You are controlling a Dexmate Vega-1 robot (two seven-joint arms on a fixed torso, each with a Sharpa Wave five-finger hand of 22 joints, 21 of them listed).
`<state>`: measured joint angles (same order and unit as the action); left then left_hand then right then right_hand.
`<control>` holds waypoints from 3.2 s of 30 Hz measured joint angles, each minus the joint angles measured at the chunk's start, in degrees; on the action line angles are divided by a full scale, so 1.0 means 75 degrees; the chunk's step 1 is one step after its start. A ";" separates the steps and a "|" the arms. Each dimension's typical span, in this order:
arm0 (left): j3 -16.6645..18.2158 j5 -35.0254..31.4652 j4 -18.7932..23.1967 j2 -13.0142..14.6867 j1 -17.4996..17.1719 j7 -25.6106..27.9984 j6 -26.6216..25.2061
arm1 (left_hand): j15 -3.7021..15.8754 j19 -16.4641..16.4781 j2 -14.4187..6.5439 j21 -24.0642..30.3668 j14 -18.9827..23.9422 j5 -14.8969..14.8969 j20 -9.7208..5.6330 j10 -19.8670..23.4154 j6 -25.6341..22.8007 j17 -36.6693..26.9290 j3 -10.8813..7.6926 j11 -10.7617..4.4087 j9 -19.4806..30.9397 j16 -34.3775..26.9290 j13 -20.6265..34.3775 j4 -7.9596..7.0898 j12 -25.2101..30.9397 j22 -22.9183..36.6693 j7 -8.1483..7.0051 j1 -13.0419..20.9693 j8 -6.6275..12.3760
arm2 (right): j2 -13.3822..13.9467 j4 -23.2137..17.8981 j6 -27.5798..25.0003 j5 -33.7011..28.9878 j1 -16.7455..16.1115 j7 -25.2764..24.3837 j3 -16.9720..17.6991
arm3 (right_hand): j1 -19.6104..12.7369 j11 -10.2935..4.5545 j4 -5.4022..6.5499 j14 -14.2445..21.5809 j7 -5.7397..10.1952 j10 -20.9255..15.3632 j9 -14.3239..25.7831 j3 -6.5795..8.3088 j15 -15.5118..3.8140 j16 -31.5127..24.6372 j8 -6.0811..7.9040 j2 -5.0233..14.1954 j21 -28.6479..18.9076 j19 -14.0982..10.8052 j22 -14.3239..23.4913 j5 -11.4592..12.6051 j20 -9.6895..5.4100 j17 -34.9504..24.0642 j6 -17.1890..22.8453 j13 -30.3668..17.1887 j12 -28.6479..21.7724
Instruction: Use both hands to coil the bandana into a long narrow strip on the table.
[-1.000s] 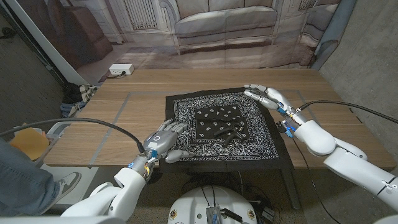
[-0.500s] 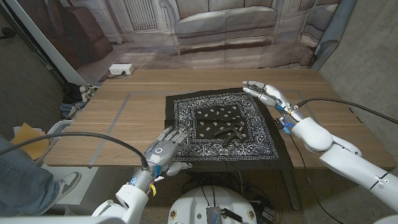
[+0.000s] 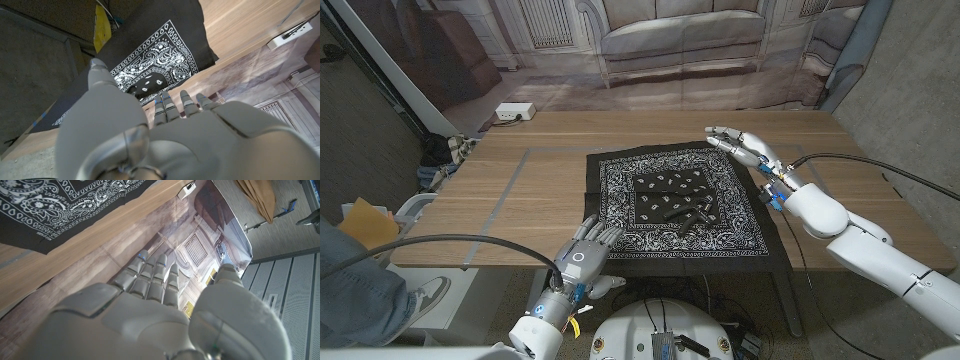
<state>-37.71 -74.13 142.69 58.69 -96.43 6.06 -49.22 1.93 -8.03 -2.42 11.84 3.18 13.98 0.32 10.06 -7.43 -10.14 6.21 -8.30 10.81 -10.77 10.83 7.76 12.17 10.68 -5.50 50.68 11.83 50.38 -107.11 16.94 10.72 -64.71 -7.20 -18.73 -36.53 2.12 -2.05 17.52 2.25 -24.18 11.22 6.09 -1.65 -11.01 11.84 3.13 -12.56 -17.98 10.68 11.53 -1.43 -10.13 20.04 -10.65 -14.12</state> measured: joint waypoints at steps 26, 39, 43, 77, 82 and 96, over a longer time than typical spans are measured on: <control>-0.0009 0.0548 -0.1364 -0.1155 0.0063 0.1111 0.0506 | 0.0025 0.0430 -0.0173 0.0097 0.0550 0.0005 0.0245 0.0582 -0.0749 -0.0001 -0.0084 -0.0108 0.0036 -0.0103 0.0034 0.0040 0.0114 0.0001 -0.0144 0.0673 0.0182 | -0.0205 -0.0055 -0.0263 0.0002 0.0049 -0.0159 -0.0194 | 0.0080 -0.0041 0.0000 0.0070 0.0013 -0.0041 0.0000 0.0000 0.0012 0.0029 0.0000 0.0000 0.0037 0.0000 0.0000 0.0000 0.0000 -0.0001 0.0073 -0.0002 0.0054; -0.0255 0.1239 -0.1866 -0.1422 0.0337 0.2165 0.0640 | 0.0053 0.0614 -0.0286 0.0103 0.0962 0.0004 0.0225 0.1102 -0.1337 -0.0001 -0.0137 -0.0135 0.0036 -0.0152 0.0033 -0.0014 0.0216 0.0001 -0.0163 0.0885 0.0332 | -0.0204 -0.0150 -0.0331 -0.0001 -0.0067 -0.0289 -0.0176 | 0.0104 -0.0041 0.0000 0.0094 0.0044 -0.0041 0.0000 0.0000 -0.0011 0.0029 0.0000 0.0024 0.0036 0.0000 0.0000 0.0000 0.0000 -0.0002 0.0103 -0.0002 0.0054; -0.0322 0.1468 -0.2064 -0.1498 0.0502 0.2552 0.0743 | 0.0057 0.0676 -0.0305 0.0103 0.1067 0.0004 0.0245 0.1287 -0.1502 -0.0001 -0.0137 -0.0194 0.0036 -0.0153 0.0033 -0.0013 0.0245 0.0001 -0.0158 0.0904 0.0375 | -0.0193 -0.0163 -0.0340 0.0000 -0.0108 -0.0313 -0.0158 | 0.0112 -0.0013 0.0000 0.0094 0.0055 -0.0069 0.0000 0.0000 -0.0011 0.0029 0.0001 0.0029 0.0036 0.0000 0.0000 0.0000 0.0000 -0.0002 0.0113 -0.0002 0.0054; -0.0406 0.2904 -0.2396 -0.1266 0.1137 0.3929 0.1333 | 0.0096 0.1523 -0.0960 0.0156 0.3155 -0.0097 0.0135 0.5304 -0.5757 -0.0020 -0.0850 -0.0523 -0.0004 -0.0280 0.0089 -0.0169 0.0468 -0.0005 -0.0426 0.1558 0.1412 | -0.0055 -0.0313 -0.0520 0.0043 -0.0352 -0.0518 0.0012 | 0.0202 -0.0013 -0.0043 0.0094 0.0013 -0.0069 0.0001 -0.0043 -0.0011 0.0028 -0.0026 0.0000 0.0065 0.0000 0.0000 0.0000 0.0000 0.0001 0.0154 -0.0003 0.0113; -0.0298 0.3059 -0.2320 -0.1163 0.1153 0.3997 0.1340 | 0.0099 0.1632 -0.0905 0.0156 0.3372 -0.0097 0.0134 0.5671 -0.6084 -0.0020 -0.0920 -0.0506 0.0083 -0.0280 0.0083 -0.0098 0.0469 -0.0004 -0.0263 0.1610 0.1561 | -0.0046 -0.0313 -0.0560 0.0053 -0.0352 -0.0517 0.0015 | 0.0201 -0.0013 -0.0043 0.0094 0.0013 -0.0069 0.0001 -0.0043 -0.0011 0.0028 -0.0026 0.0000 0.0063 0.0001 0.0000 0.0000 0.0000 0.0001 0.0153 -0.0003 0.0114; 0.0197 0.3363 -0.2031 -0.0868 0.1468 0.4150 0.1258 | 0.0137 0.1711 -0.1279 0.0161 0.3575 -0.0176 0.0108 0.5864 -0.6228 -0.0020 -0.1707 -0.0507 -0.0007 -0.0280 0.0106 -0.0613 0.0407 -0.0003 -0.0195 0.1999 0.1526 | 0.0005 -0.0362 -0.0727 0.0096 -0.0427 -0.0617 0.0079 | 0.0201 -0.0044 -0.0042 0.0094 0.0013 -0.0100 0.0001 -0.0043 -0.0011 0.0028 -0.0026 0.0000 0.0062 0.0001 0.0001 0.0000 0.0000 0.0000 0.0153 -0.0004 0.0114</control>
<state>-36.23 -48.91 127.46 52.19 -85.42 37.18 -39.78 2.96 4.80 -12.01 13.05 29.99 12.66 1.13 54.05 -54.14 -10.29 -6.59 -12.10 10.76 -12.87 11.62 3.16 15.22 10.66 -6.96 65.67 23.27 50.41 -109.82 11.48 11.44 -67.91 -11.83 -18.14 -35.02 1.80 -2.37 18.23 2.35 -24.92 11.22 5.77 -1.73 -10.80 11.65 3.13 -12.09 -17.97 10.68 11.53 -1.43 -10.13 21.18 -10.68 -13.26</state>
